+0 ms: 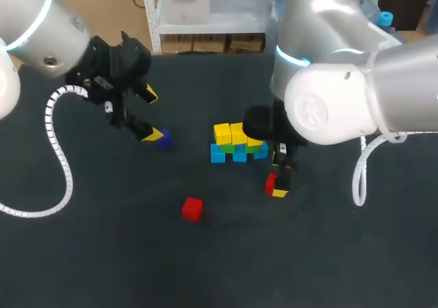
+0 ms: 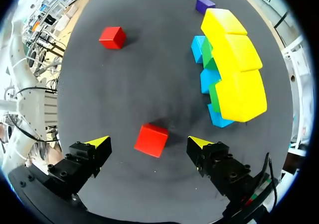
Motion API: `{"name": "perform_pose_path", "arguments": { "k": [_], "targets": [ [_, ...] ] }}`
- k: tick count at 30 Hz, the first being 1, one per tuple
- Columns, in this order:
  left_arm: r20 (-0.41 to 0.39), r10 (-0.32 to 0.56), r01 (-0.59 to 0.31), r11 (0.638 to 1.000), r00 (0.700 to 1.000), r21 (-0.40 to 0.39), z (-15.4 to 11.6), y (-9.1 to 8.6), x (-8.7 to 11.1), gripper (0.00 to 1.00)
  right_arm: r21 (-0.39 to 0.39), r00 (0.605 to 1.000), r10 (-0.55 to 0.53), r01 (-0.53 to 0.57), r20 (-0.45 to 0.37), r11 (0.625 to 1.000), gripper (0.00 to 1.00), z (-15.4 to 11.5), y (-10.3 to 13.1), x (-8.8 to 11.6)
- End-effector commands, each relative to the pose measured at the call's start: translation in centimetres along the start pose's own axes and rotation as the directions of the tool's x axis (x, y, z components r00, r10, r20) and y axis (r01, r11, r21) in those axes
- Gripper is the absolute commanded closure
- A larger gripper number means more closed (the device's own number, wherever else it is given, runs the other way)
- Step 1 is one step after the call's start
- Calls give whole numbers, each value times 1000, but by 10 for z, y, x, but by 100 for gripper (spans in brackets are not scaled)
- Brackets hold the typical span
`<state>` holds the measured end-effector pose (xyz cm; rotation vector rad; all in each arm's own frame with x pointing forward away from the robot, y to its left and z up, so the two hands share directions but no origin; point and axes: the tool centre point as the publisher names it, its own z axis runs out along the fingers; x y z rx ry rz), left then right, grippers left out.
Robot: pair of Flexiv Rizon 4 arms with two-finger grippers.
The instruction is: Place the blue cubes, place green cubes on the blue cubes, place the yellow cubes on the green cubes, then place the red cubes on the yellow cubes, and place purple cube on the red cubes.
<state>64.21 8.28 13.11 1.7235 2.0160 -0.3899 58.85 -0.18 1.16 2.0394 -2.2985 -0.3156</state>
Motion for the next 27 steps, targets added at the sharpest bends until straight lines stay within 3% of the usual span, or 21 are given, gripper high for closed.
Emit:
{"name": "perform_pose_path", "arguments": {
  "k": [1, 11, 27],
  "targets": [
    [5, 3, -3, 1000, 1000, 1, 0, 1, 1, 0, 4, 1000, 8, -8, -4, 1000, 0, 2, -4, 0],
    [5, 3, -3, 1000, 1000, 1, 0, 1, 1, 0, -16, 1000, 1, -1, -6, 1000, 0, 10, -7, -7],
    [5, 3, -3, 1000, 1000, 1, 0, 1, 1, 0, -6, 999, 36, -37, -26, 999, 0, 18, -3, -2]
  ]
}}
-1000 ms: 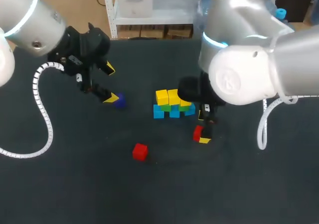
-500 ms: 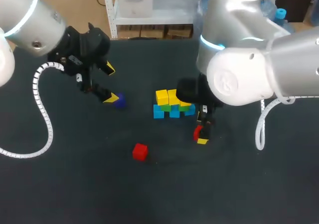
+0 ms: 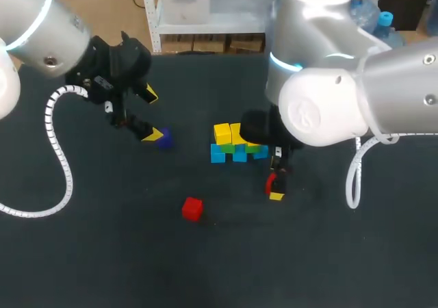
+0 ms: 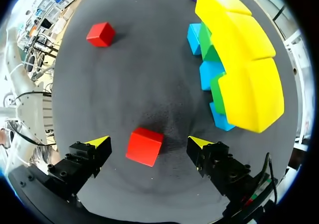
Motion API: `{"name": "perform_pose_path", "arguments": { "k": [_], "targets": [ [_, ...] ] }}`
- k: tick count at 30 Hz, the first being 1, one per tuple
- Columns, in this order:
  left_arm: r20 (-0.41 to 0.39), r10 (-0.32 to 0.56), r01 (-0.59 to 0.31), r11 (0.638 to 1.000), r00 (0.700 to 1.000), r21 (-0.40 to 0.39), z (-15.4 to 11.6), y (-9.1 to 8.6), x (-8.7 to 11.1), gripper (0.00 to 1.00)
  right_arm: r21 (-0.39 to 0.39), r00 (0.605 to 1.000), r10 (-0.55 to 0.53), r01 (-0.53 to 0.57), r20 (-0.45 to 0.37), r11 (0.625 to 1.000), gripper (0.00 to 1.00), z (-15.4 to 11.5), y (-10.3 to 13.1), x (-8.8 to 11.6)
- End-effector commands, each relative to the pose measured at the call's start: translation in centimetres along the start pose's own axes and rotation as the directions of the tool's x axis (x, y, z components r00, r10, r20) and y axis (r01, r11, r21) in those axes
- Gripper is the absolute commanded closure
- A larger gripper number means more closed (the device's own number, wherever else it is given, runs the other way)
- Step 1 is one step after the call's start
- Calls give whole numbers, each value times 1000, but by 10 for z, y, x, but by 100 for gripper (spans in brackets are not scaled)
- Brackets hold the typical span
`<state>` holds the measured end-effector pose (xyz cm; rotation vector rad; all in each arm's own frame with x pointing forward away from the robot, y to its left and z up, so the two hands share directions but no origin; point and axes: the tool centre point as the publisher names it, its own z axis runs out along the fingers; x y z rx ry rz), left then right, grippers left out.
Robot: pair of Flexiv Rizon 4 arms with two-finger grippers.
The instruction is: Place the blue cubes, place green cubes on the blue cubes, place the yellow cubes on the green cubes, then place the red cubes on the yellow cubes, and place purple cube on the red cubes.
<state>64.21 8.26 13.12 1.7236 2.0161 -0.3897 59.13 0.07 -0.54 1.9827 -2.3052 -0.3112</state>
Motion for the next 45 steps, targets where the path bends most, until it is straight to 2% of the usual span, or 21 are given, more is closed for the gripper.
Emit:
{"name": "perform_pose_path", "arguments": {
  "k": [1, 5, 7, 11, 12, 14, 22, 25, 26, 35, 45],
  "targets": [
    [5, 3, -3, 1000, 1000, 1, 0, 1, 1, 0, 15, 1000, 6, -6, -4, 1000, 0, 2, 3, 0],
    [5, 3, -3, 1000, 1000, 1, 0, 1, 1, 0, 21, 1000, 15, -15, -4, 1000, 0, 2, 3, 1],
    [5, 3, -3, 1000, 1000, 1, 0, 1, 1, 0, 22, 1000, 16, -16, -5, 1000, 7, 2, 2, 2],
    [5, 3, -3, 1000, 1000, 1, 0, 1, 1, 0, 20, 1000, 15, -15, -8, 1000, 8, 3, 2, 1],
    [5, 3, -3, 1000, 1000, 1, 0, 1, 1, 0, 19, 1000, 14, -14, -9, 1000, 17, 3, 2, 1],
    [5, 3, -3, 1000, 1000, 1, 0, 1, 1, 0, 19, 1000, 13, -13, -11, 1000, 51, 3, 2, 1],
    [5, 3, -3, 1000, 1000, 1, 0, 1, 1, 0, 24, 1000, 9, -9, -20, 1000, 73, 2, 1, 1],
    [5, 3, -3, 1000, 1000, 1, 0, 1, 1, 0, 24, 1000, 8, -7, -23, 1000, 91, 2, 1, 1],
    [5, 3, -3, 1000, 1000, 1, 0, 1, 1, 0, 24, 1000, 7, -6, -24, 1000, 100, 2, 1, 1],
    [5, 3, -3, 1000, 1000, 1, 0, 1, 1, 0, 30, 1000, -17, 18, -21, 999, 100, 0, 4, 6],
    [5, 3, -3, 1000, 1000, 1, 0, 1, 1, 0, 119, 998, -52, 50, 22, 992, 100, -24, 12, 22]
  ]
}}
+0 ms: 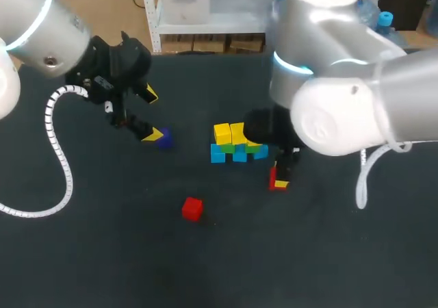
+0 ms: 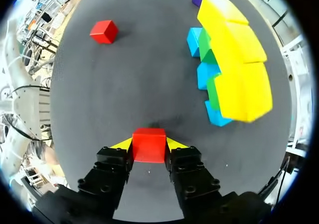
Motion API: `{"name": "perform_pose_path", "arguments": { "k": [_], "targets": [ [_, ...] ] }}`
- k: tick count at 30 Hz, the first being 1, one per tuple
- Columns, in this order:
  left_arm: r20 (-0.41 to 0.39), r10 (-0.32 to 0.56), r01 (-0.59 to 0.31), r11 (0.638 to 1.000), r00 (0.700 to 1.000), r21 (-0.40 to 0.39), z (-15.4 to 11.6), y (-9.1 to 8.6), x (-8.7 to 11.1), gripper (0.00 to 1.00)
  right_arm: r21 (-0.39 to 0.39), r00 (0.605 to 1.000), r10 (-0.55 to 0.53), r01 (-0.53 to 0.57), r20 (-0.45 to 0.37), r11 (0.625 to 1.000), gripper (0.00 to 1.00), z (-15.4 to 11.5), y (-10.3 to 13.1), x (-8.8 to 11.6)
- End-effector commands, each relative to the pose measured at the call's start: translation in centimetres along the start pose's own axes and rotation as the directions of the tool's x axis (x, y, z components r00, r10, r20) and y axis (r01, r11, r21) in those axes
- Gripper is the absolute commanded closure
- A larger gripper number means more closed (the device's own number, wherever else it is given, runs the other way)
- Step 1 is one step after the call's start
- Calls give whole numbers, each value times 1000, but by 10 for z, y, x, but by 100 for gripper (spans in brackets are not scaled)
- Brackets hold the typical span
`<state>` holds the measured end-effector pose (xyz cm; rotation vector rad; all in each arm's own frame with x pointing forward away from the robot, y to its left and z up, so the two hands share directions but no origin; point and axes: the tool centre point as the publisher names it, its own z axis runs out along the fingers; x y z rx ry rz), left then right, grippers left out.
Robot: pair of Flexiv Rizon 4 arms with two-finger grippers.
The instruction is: Place the blue cubes, place green cubes on the blue cubes, place the yellow cubes on the green cubes, then place the red cubes on the yellow cubes, and place purple cube on the red cubes.
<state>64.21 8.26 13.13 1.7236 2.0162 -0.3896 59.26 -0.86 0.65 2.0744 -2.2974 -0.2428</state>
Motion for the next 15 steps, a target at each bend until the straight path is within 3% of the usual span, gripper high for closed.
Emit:
{"name": "perform_pose_path", "arguments": {
  "k": [1, 8, 15],
  "targets": [
    [5, 3, -3, 1000, 1000, 1, 0, 1, 2, 0, 63, 1000, -2, 0, 27, 998, 100, -16, 12, 15],
    [5, 3, -3, 1000, 1000, 1, 0, 1, 2, 0, 142, 998, -28, 21, 50, 990, 100, -55, 1, 20],
    [5, 3, -3, 1000, 1000, 1, 0, 1, 2, 0, 201, 994, -98, 88, 41, 976, 100, -87, -14, 1]
  ]
}}
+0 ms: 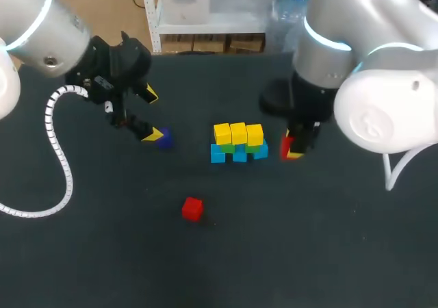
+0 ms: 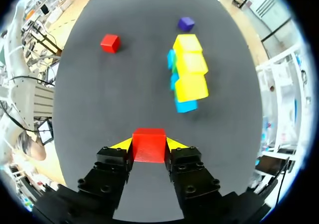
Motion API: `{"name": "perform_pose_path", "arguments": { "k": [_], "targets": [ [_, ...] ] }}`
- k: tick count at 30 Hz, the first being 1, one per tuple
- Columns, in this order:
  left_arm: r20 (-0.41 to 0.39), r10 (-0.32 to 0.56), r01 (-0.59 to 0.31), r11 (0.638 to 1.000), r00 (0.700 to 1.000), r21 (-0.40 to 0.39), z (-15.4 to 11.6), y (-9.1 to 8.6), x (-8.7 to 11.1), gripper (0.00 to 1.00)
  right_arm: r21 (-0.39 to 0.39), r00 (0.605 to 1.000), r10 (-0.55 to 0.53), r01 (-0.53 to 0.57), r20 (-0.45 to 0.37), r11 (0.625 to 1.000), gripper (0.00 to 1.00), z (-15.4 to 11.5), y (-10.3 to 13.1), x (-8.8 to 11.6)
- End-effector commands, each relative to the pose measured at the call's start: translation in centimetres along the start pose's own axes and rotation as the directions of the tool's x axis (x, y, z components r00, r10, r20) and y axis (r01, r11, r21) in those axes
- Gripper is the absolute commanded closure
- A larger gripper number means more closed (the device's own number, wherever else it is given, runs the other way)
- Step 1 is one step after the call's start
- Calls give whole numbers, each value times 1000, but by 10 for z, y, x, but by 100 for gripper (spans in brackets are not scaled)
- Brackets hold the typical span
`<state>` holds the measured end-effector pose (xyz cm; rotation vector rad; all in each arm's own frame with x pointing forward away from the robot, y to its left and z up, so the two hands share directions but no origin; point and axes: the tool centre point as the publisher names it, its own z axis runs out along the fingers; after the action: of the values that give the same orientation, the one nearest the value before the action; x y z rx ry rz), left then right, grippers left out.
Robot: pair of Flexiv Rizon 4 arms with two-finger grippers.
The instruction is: Place the blue cubes, place green cubes on the blue cubes, place the yellow cubes on the green cubes, then place the red cubes on the yellow cubes, and place purple cube on the red cubes.
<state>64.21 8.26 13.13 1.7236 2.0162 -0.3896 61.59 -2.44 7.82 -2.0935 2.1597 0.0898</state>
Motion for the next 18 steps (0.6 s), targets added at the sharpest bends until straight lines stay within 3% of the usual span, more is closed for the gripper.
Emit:
{"name": "perform_pose_path", "arguments": {
  "k": [1, 10, 18],
  "targets": [
    [5, 3, -3, 1000, 1000, 1, 0, 1, 2, 0, 23, 1000, -25, 25, -4, 999, 100, -13, -6, -11],
    [5, 3, -3, 1000, 1000, 1, 0, 1, 2, 0, 45, 995, -103, 103, 6, 994, 100, -26, -19, -47],
    [5, 3, -3, 1000, 1000, 1, 0, 1, 2, 0, 55, 992, -125, 125, -4, 991, 100, -20, -28, -67]
  ]
}}
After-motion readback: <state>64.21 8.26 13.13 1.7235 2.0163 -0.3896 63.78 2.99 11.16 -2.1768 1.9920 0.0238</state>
